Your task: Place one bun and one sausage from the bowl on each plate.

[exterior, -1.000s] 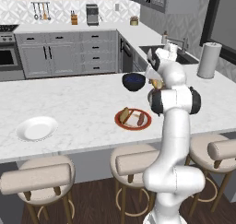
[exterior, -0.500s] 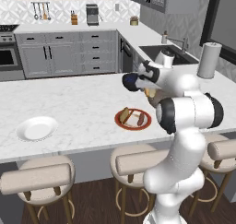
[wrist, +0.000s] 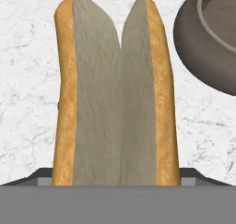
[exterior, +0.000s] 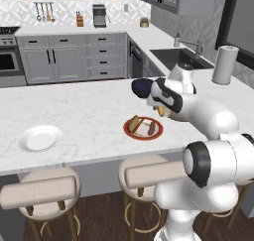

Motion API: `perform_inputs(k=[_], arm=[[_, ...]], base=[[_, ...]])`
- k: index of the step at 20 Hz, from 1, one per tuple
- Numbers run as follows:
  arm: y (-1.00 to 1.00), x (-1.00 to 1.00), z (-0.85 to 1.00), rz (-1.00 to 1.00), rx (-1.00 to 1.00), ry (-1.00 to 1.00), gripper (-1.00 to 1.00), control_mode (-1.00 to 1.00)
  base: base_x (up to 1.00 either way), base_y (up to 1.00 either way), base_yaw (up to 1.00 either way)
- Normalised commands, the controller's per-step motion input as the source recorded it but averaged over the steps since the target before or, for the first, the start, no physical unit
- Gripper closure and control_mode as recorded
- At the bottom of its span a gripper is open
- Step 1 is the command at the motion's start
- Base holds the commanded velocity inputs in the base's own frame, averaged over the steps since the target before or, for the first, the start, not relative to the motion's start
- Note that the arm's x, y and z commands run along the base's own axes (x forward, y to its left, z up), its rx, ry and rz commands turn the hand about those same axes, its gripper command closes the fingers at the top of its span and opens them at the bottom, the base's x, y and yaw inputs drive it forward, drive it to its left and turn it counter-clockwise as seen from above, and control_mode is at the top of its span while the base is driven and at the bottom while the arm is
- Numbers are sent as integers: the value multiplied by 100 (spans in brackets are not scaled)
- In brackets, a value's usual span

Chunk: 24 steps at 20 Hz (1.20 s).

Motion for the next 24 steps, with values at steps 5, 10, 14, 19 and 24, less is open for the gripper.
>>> perform_inputs(k=[5,10,14,19,24], arm=[[15,0,3,0,0,10,100,100],[0,0,0,0,0,0,100,100],[0,0,0,0,0,0,100,100],[20,5,0,0,-2,1,100,-100],[89,61,-32,0,-5,9,100,-100]], base=[[-6,45,0],[-22,100,0],[-18,100,0],[-1,80,-1],[0,0,0]])
